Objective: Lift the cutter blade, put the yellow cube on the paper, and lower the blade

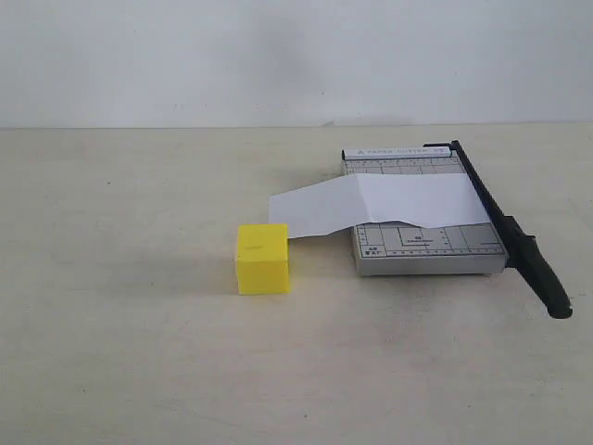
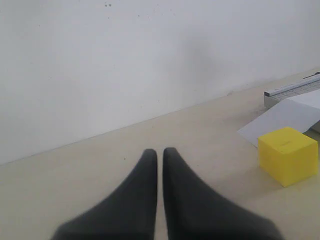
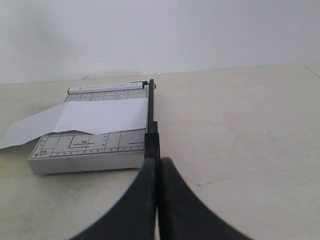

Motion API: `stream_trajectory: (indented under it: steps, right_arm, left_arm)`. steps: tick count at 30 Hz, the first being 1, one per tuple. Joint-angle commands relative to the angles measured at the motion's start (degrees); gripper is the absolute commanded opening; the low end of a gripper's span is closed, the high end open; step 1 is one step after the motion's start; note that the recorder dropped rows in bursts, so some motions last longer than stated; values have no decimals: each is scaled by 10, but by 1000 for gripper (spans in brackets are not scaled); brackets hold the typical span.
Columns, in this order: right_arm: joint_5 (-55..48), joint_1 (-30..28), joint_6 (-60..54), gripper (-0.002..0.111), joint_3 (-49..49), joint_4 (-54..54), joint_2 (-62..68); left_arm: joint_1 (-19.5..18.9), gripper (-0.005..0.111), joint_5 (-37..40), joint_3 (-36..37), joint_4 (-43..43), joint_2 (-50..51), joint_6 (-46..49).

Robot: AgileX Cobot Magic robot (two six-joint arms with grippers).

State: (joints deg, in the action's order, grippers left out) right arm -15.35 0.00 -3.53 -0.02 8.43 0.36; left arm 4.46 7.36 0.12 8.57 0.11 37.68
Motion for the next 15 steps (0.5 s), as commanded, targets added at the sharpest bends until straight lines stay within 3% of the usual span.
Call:
stream_trajectory:
  steps: [1,10,15]
  right_arm:
    - [3,0,0,0,0,-1,-4]
    - [19,0,4,0,0,2,-4]
    - [71,0,166,0,0,203,-4]
  left_arm:
    - [2,4,-5,-1,-5,-1,-2]
    - [2,4,-5,-1,-5,-1,-2]
    - [2,4,-5,-1,-5,-1,-2]
